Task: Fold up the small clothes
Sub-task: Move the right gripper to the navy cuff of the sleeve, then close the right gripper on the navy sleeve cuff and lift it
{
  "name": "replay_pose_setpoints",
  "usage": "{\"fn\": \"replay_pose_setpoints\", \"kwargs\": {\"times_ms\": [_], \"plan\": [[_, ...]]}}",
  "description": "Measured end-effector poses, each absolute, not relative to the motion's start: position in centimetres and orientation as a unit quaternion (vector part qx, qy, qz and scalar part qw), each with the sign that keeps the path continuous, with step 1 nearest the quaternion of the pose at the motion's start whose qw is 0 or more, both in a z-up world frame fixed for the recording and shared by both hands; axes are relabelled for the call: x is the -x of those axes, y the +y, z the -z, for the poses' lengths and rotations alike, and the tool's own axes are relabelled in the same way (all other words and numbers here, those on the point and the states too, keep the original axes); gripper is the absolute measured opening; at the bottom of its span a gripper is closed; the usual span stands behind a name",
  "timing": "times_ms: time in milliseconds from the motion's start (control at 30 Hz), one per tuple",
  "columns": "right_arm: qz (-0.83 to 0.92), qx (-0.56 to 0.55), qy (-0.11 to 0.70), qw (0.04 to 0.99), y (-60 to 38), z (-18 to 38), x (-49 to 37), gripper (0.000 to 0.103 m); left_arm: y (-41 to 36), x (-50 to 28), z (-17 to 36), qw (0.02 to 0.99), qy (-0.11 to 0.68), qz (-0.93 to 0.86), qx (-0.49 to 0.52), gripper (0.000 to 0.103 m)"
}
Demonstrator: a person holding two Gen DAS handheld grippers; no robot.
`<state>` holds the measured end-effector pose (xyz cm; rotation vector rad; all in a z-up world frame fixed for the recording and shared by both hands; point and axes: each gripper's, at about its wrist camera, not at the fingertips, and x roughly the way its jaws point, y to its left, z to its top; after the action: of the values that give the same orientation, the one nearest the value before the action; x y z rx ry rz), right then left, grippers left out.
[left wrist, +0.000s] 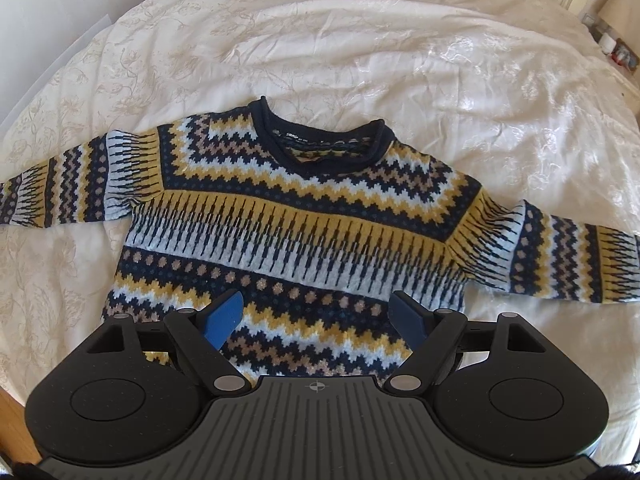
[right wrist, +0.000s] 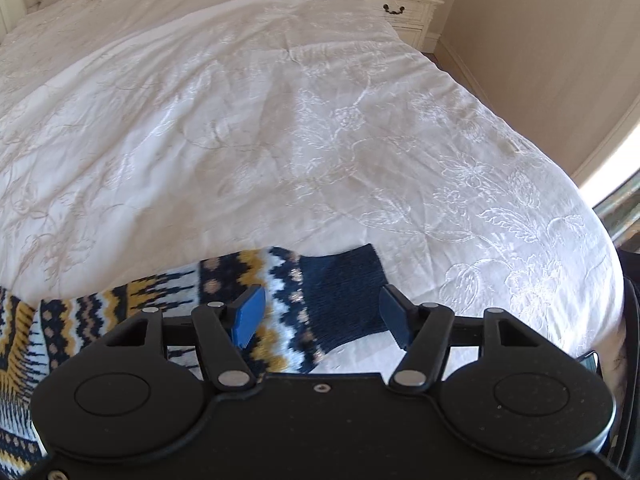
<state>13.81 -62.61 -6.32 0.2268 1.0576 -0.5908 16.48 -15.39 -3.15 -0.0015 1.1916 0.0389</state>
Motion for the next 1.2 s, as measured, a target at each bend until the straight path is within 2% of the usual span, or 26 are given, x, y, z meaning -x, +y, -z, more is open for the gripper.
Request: {"fn": "replay_pose_setpoints", "kwargs": {"times_ms": [167,267,333,400,433,567,833,867,933,1000,1033,1100,1200], "plan": [[0.273,-0.155,0.522,0.793,-66.1,9.4,-14.1,0.067,-16.8,-17.0,3.8,0.816,0.577,-0.018,-0.01,0.079],[0.269,-0.164,0.529,0.788,-66.7,10.9,-13.9,0.071,-17.7,-17.2,4.1,0.814,0.581,-0.015,-0.02,0.079],[0.269,-0.167,0.526,0.789,-67.0,11.4,-13.7,0.078,-18.3,-17.4,4.3,0.812,0.583,-0.014,-0.026,0.079],[0.271,-0.173,0.533,0.783,-67.4,12.1,-13.7,0.098,-18.8,-17.5,4.6,0.809,0.587,-0.013,-0.031,0.079],[0.267,-0.186,0.541,0.775,-67.9,12.5,-13.6,0.102,-19.0,-17.6,4.7,0.808,0.588,-0.012,-0.032,0.079],[0.251,-0.24,0.538,0.768,-69.5,13.7,-12.9,0.103,-19.7,-17.8,5.1,0.802,0.596,-0.011,-0.036,0.079],[0.244,-0.227,0.53,0.78,-68.9,13.7,-12.8,0.103,-20.2,-17.8,5.5,0.798,0.601,-0.006,-0.041,0.079],[0.244,-0.223,0.525,0.784,-68.7,13.6,-12.8,0.1,-20.1,-17.8,5.5,0.798,0.601,-0.006,-0.041,0.079],[0.238,-0.219,0.515,0.794,-68.2,13.1,-12.7,0.087,-20.1,-17.8,5.4,0.798,0.601,-0.005,-0.04,0.079],[0.234,-0.215,0.509,0.8,-67.6,12.4,-12.9,0.06,-20.0,-17.8,5.4,0.799,0.6,-0.004,-0.037,0.079],[0.237,-0.208,0.508,0.801,-67.2,12.1,-13.1,0.054,-19.8,-17.8,5.3,0.8,0.599,-0.001,-0.036,0.079],[0.226,-0.215,0.503,0.806,-66.6,11.5,-13.3,0.027,-19.3,-17.7,5.1,0.802,0.596,0.003,-0.036,0.079],[0.235,-0.223,0.49,0.809,-65.5,10.4,-13.5,0.023,-18.0,-17.6,4.8,0.807,0.59,0.011,-0.035,0.079]]}}
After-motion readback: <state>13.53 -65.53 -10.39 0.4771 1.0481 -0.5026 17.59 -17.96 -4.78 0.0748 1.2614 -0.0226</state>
